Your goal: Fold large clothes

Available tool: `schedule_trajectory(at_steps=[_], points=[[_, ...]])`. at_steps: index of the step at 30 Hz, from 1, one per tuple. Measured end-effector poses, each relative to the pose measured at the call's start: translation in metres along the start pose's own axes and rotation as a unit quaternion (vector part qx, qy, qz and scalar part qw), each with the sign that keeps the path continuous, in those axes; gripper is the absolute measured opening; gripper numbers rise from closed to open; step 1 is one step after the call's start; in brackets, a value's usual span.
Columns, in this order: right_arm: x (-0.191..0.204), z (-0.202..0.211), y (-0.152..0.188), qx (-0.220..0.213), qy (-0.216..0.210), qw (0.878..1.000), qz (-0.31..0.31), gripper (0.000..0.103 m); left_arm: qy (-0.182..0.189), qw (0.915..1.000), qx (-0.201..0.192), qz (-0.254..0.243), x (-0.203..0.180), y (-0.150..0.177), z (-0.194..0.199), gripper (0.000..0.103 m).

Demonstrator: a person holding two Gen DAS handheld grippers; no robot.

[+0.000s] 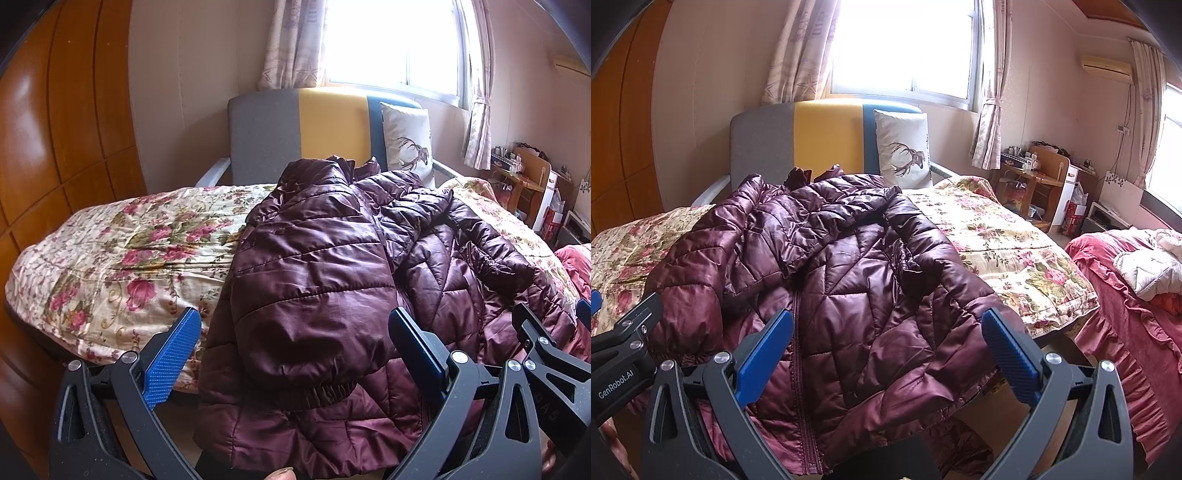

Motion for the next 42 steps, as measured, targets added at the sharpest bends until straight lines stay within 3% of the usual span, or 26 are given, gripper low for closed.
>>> schedule_trajectory(at_steps=[17, 22, 26, 28, 30, 31, 32, 33, 35, 38, 40, 41, 42], points=[[-0.008, -0.011, -0.002, 0.006, -0.003, 1.000, -0.005, 0.101, 0.009, 0.9990, 0.040, -0.015, -0.011, 0.003, -0.031, 0.100], [-0.014, -0.012, -0.029, -0.014, -0.047, 0.998, -0.027, 0.101, 0.016, 0.9965, 0.051, -0.064, -0.023, 0.004, -0.047, 0.100], [-0.020, -0.027, -0.063, -0.013, -0.106, 0.992, -0.066, 0.101, 0.023, 0.9932, 0.058, -0.098, -0.021, 0.005, -0.064, 0.100], [-0.019, -0.049, -0.075, 0.016, -0.140, 0.986, -0.088, 0.096, 0.042, 0.9929, 0.068, -0.089, -0.015, 0.006, -0.070, 0.086], [-0.014, -0.072, -0.078, 0.052, -0.172, 0.978, -0.109, 0.082, 0.061, 0.9916, 0.084, -0.077, -0.004, 0.006, -0.078, 0.047], [-0.007, -0.092, -0.077, 0.086, -0.192, 0.970, -0.123, 0.076, 0.075, 0.9902, 0.096, -0.068, 0.003, 0.007, -0.082, 0.043], [-0.002, -0.109, -0.074, 0.113, -0.204, 0.963, -0.134, 0.072, 0.086, 0.9893, 0.102, -0.060, 0.008, 0.008, -0.085, 0.032], [0.003, -0.121, -0.070, 0.133, -0.217, 0.957, -0.141, 0.070, 0.080, 0.9899, 0.105, -0.053, 0.019, 0.008, -0.088, 0.011], [0.022, -0.152, -0.058, 0.184, -0.238, 0.941, -0.153, 0.059, 0.079, 0.9904, 0.109, -0.032, 0.038, 0.005, -0.092, 0.000], [0.052, -0.192, -0.034, 0.246, -0.261, 0.917, -0.174, 0.051, 0.111, 0.9869, 0.110, 0.039, 0.070, -0.002, -0.091, 0.000], [0.063, -0.214, -0.022, 0.280, -0.282, 0.893, -0.209, 0.051, 0.121, 0.9867, 0.093, 0.054, 0.081, -0.010, -0.082, 0.001], [0.072, -0.228, -0.014, 0.305, -0.288, 0.879, -0.226, 0.052, 0.136, 0.9845, 0.090, 0.064, 0.081, -0.012, -0.078, 0.016], [0.076, -0.236, -0.010, 0.312, -0.282, 0.877, -0.234, 0.053, 0.161, 0.9799, 0.088, 0.079, 0.080, -0.015, -0.073, 0.064]])
Point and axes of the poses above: each gripper's, at about its wrist camera, not at the fingertips, and z roughly against the way its jaws point, x to its left, y to its underside, the point moved 1 cm from there along -z, roughly the way its jaws point, and after that the axes turned 13 degrees about -x, right-handed, at the moved point
